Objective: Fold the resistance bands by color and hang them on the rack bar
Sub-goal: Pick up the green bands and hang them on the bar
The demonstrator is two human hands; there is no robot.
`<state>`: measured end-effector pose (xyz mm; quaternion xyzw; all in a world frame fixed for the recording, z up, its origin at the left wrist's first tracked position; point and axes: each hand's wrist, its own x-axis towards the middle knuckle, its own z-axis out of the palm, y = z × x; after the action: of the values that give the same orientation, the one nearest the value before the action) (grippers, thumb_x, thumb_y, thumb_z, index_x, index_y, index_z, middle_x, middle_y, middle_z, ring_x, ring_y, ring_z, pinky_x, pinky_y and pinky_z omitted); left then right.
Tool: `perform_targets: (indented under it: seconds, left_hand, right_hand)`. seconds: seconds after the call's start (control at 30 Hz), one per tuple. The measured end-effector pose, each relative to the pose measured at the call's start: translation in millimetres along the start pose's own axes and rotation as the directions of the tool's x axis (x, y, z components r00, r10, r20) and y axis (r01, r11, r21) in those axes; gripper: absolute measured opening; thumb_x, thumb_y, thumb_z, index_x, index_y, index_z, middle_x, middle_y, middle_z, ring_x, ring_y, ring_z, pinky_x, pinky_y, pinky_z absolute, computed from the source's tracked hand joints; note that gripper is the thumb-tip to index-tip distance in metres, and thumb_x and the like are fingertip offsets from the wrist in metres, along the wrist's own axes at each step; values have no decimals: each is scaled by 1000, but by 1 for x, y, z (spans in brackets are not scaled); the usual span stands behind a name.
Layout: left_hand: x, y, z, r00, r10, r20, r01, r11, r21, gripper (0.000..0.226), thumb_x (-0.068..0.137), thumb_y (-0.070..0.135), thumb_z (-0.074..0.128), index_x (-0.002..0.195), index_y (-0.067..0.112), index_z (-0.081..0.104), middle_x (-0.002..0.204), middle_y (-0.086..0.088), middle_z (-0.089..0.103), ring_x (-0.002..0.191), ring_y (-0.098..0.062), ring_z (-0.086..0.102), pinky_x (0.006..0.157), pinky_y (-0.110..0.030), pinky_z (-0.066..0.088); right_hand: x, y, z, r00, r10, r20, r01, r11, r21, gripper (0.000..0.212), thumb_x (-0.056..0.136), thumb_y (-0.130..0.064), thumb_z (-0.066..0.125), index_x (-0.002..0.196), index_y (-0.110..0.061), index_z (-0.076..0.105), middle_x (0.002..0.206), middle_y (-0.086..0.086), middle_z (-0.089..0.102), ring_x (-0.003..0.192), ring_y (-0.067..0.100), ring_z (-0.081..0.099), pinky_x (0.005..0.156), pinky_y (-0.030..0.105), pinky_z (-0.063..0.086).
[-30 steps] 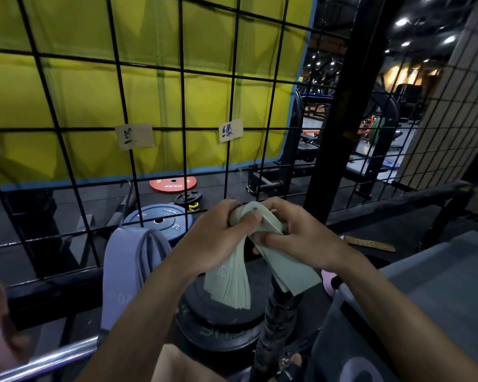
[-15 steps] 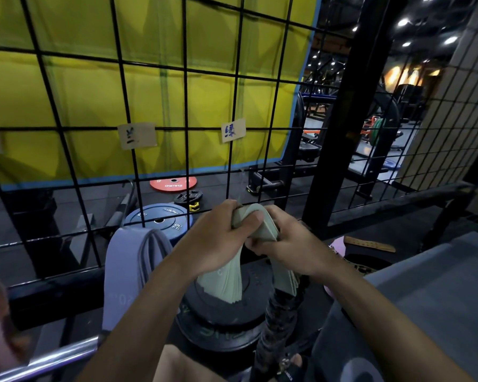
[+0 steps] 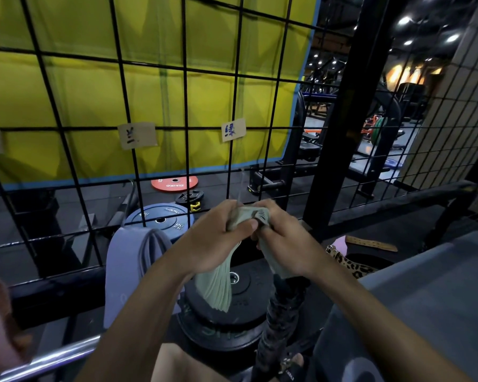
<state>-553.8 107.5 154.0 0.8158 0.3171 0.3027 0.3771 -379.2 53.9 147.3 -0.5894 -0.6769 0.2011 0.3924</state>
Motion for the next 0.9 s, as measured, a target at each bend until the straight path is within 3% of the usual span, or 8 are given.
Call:
perform_targets:
  seconds: [0.07, 0.17, 0.27, 0.33, 0.43, 0.6, 0.8, 0.9]
  left_hand:
    - [-1, -2, 2, 1000, 8, -5, -8, 1000, -2, 47, 86, 65, 51, 114, 28, 56, 99, -2, 68, 93, -22, 65, 88, -51, 52]
    - [-3, -2, 9, 999, 20, -37, -22, 998, -58, 31, 98, 52, 54, 118, 28, 54, 88, 2, 70, 84, -17, 68, 82, -43, 54]
    - [-6, 0, 14, 990, -82, -114, 59, 980, -191, 40, 97, 63, 44, 120, 34, 59, 101, 8, 71, 97, -13, 68, 86, -34, 53]
    - [-6, 2, 14, 968, -210, -141, 145, 918, -368, 43, 99, 64, 34, 112, 39, 67, 105, 2, 74, 101, -19, 69, 93, -48, 53]
    - [-7, 2, 15, 922, -347, -172, 203, 811, -548, 35, 100, 49, 42, 105, 39, 75, 103, -5, 76, 101, -29, 72, 91, -62, 55]
    - [-9, -3, 21, 912, -395, -108, 244, 736, -632, 26, 103, 32, 50, 113, 19, 71, 106, -9, 76, 101, -28, 72, 98, -55, 53]
    - [-21, -3, 18, 920, -378, -102, 221, 717, -661, 23, 102, 28, 58, 116, 11, 68, 114, -15, 72, 104, -32, 70, 92, -52, 57]
    - [-25, 0, 15, 920, -373, -125, 204, 724, -659, 23, 101, 25, 60, 117, 9, 66, 115, -15, 72, 102, -29, 71, 91, -50, 58]
  right_hand:
    - [-9, 2, 8, 999, -51, -5, 50, 996, -79, 16, 96, -12, 44, 102, -26, 50, 82, -3, 64, 75, 19, 63, 74, 51, 52]
    - [-20, 0, 18, 1000, -6, -5, 7, 994, 109, 23, 99, -7, 42, 115, -18, 54, 95, 6, 68, 85, 18, 67, 81, 40, 57]
    - [-21, 0, 19, 999, 44, -11, -41, 982, 185, 36, 97, -9, 49, 127, -27, 54, 102, -3, 69, 92, 9, 67, 81, 29, 54]
    - [-26, 1, 19, 998, 66, -20, -58, 961, 272, 33, 97, -8, 53, 124, -27, 57, 103, -5, 71, 94, 10, 69, 80, 27, 54]
    - [-39, 2, 22, 994, 102, -44, -77, 918, 389, 28, 99, -4, 52, 120, -22, 58, 96, -11, 73, 86, 5, 71, 69, 18, 53]
    - [-50, 13, 30, 989, 142, -28, -122, 921, 371, 19, 103, -22, 51, 119, -27, 60, 108, -9, 72, 101, 9, 68, 81, 25, 52]
    - [-42, 24, 46, 981, 193, 35, -192, 908, 372, 24, 104, -32, 50, 113, -19, 68, 106, -2, 76, 98, 13, 72, 81, 29, 55]
    - [-39, 23, 43, 949, 296, 111, -316, 866, 389, 30, 101, -39, 53, 105, -16, 72, 99, -2, 78, 90, 13, 74, 79, 31, 55]
